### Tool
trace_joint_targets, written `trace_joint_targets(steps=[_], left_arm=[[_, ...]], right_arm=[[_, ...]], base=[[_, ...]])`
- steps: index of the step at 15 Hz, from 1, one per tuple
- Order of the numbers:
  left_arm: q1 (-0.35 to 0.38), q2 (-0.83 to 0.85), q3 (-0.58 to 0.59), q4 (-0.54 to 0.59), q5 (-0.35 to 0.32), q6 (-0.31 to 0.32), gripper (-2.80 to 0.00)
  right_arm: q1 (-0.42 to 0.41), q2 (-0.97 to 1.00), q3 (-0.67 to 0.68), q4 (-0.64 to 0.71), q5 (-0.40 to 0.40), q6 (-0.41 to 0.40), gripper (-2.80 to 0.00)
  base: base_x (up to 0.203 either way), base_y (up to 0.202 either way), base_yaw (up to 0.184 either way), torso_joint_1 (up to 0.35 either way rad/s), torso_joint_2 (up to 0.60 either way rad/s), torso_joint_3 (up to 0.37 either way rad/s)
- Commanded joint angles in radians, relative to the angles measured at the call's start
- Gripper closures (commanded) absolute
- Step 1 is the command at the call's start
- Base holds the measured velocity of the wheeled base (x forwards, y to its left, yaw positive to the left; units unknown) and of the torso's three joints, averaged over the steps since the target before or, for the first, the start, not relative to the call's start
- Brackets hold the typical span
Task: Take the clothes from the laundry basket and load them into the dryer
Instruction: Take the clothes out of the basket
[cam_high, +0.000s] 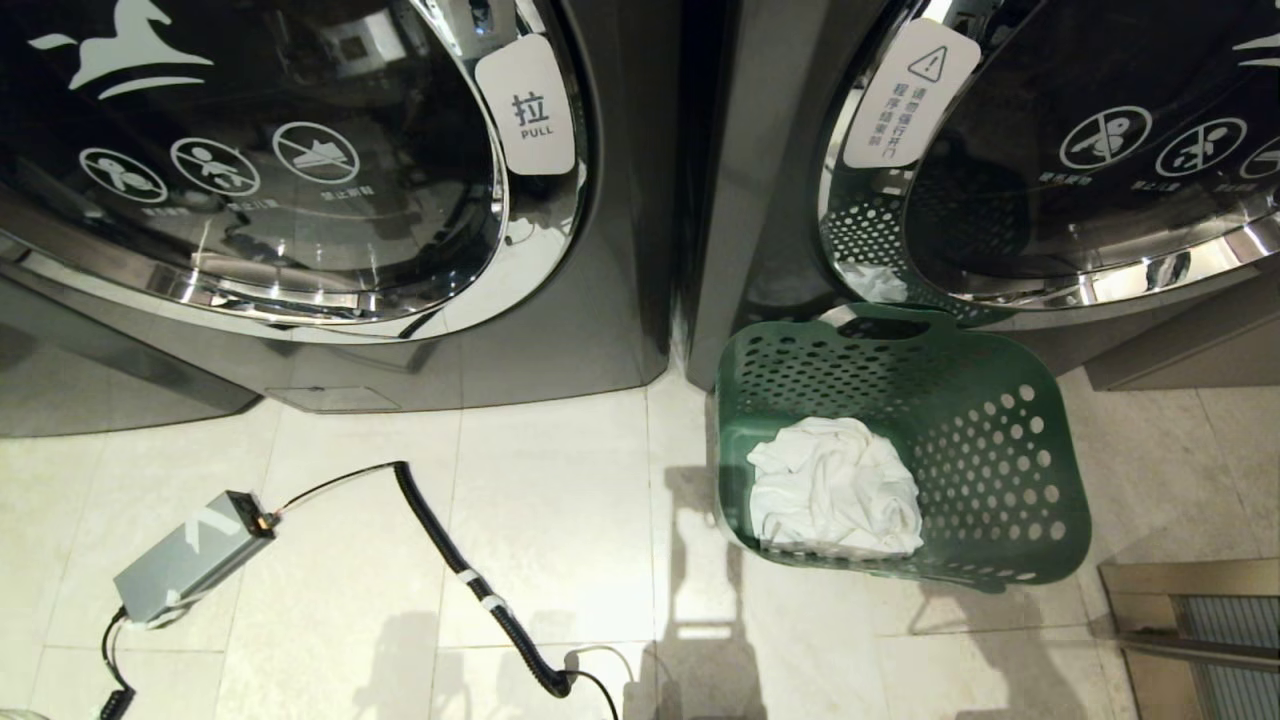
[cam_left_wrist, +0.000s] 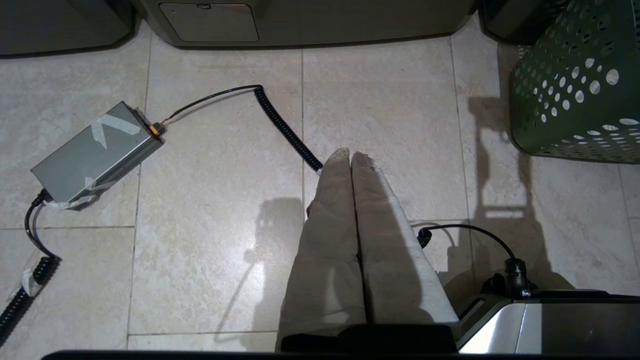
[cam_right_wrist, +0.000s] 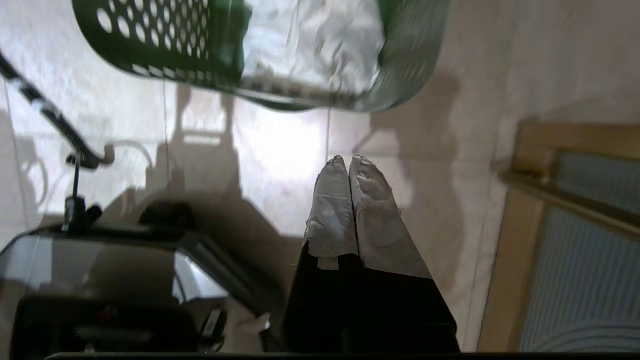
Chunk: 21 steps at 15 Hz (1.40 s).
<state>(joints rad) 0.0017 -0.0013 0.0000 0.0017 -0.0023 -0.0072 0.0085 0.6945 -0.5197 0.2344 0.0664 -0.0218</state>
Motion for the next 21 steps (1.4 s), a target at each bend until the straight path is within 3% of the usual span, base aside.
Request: trace_joint_targets(steps=[1, 7, 8, 12, 15, 19, 21], left_arm=[[0.000, 0.000, 0.002, 0.000, 0.001, 0.000, 0.00], [0.000, 0.000, 0.002, 0.000, -0.001, 0.001, 0.00], [0.000, 0.000, 0.002, 0.000, 0.001, 0.000, 0.00], [0.000, 0.000, 0.002, 0.000, -0.001, 0.000, 0.00], [0.000, 0.000, 0.002, 0.000, 0.001, 0.000, 0.00], [0.000, 0.000, 0.002, 0.000, 0.001, 0.000, 0.00], [0.000, 0.000, 0.001, 0.000, 0.000, 0.000, 0.00]], right_arm=[[0.003, 0.302, -0.015, -0.036, 0.015, 0.011, 0.00], [0.006, 0.851, -0.042, -0.441, 0.014, 0.153, 0.00], [0.011, 0.917, -0.044, -0.516, 0.012, 0.174, -2.80], [0.028, 1.128, -0.101, -0.713, 0.007, 0.260, -2.80], [0.050, 1.263, -0.225, -0.739, 0.005, 0.346, -2.80], [0.062, 1.425, -0.340, -0.745, -0.002, 0.366, -2.80], [0.065, 1.488, -0.407, -0.750, -0.043, 0.368, -2.80]], base=[[0.000, 0.000, 0.000, 0.000, 0.00, 0.000], [0.000, 0.000, 0.000, 0.000, 0.00, 0.000], [0.000, 0.000, 0.000, 0.000, 0.00, 0.000], [0.000, 0.000, 0.000, 0.000, 0.00, 0.000], [0.000, 0.000, 0.000, 0.000, 0.00, 0.000], [0.000, 0.000, 0.000, 0.000, 0.00, 0.000], [0.000, 0.000, 0.000, 0.000, 0.00, 0.000]])
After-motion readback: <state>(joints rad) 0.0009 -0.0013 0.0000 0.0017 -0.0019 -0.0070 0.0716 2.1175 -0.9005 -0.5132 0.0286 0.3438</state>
